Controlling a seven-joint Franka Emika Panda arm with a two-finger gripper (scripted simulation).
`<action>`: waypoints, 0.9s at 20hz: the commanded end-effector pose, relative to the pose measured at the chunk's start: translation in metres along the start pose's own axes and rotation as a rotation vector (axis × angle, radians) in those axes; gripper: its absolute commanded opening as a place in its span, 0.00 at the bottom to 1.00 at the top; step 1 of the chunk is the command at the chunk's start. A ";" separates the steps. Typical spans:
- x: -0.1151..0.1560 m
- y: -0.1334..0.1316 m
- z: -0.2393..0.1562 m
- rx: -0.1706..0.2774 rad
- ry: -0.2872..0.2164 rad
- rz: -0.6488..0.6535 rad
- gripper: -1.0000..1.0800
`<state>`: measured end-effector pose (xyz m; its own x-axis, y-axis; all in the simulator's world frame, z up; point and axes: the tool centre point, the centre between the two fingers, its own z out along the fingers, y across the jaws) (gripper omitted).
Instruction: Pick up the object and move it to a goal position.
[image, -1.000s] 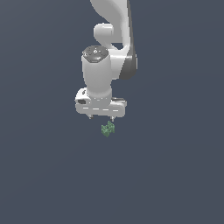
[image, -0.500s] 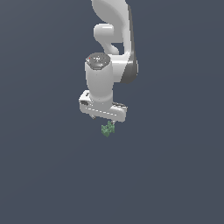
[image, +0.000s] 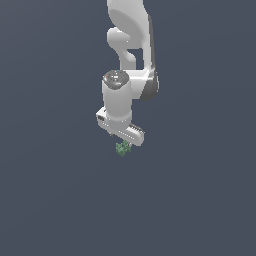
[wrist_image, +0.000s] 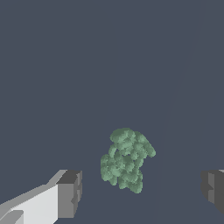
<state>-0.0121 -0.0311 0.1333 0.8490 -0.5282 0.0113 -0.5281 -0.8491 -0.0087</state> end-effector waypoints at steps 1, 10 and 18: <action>-0.003 0.000 0.007 -0.001 -0.003 0.069 0.96; -0.012 -0.001 0.027 -0.007 -0.008 0.275 0.96; -0.016 0.000 0.036 -0.010 -0.009 0.364 0.96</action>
<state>-0.0246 -0.0223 0.0981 0.6159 -0.7878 0.0000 -0.7878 -0.6159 -0.0007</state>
